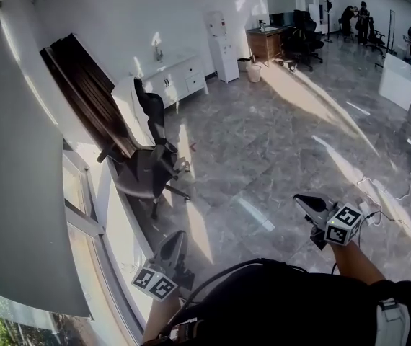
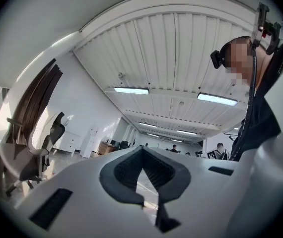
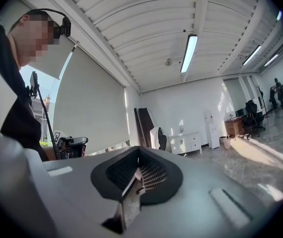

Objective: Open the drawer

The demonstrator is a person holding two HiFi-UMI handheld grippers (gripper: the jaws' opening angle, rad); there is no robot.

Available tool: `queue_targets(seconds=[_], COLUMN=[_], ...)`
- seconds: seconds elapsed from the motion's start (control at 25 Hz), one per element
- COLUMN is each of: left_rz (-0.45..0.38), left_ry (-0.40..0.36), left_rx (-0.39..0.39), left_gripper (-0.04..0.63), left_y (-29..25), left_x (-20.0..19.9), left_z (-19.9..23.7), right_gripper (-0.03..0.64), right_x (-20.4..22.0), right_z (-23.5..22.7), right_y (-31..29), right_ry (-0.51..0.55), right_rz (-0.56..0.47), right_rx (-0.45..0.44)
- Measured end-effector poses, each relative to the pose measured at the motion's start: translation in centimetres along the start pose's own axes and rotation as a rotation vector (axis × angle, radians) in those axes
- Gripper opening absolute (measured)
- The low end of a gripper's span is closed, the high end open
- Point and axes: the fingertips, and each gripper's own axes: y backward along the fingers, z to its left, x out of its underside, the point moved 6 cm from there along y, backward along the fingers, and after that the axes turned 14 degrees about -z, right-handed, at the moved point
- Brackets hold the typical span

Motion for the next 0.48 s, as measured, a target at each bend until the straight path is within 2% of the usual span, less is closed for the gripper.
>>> queue_targets(seconds=[0.12, 0.24, 0.36, 0.48], left_rz=[-0.015, -0.041, -0.054, -0.041], left_ry=[-0.051, -0.066, -0.083, -0.113], left_rx=[-0.046, -0.100, -0.115, -0.114], left_gripper=[0.000, 0.000, 0.000, 0.000], left_y=[-2.5, -5.9, -10.4, -15.3], left_x=[0.4, 1.2, 3.0, 4.8], left_z=[0.7, 0.1, -1.4, -3.5], right_gripper=[-0.002, -0.002, -0.002, -0.002], right_x=[0.4, -1.3, -3.4, -4.8], right_z=[-4.6, -9.3, -14.0, -18.7], right_y=[-2.3, -4.0, -4.5, -3.8], right_ry=[-0.026, -0.020, 0.006, -0.009], right_rz=[-0.004, -0.008, -0.019, -0.037], right_rx=[-0.037, -0.084, -0.136, -0.152])
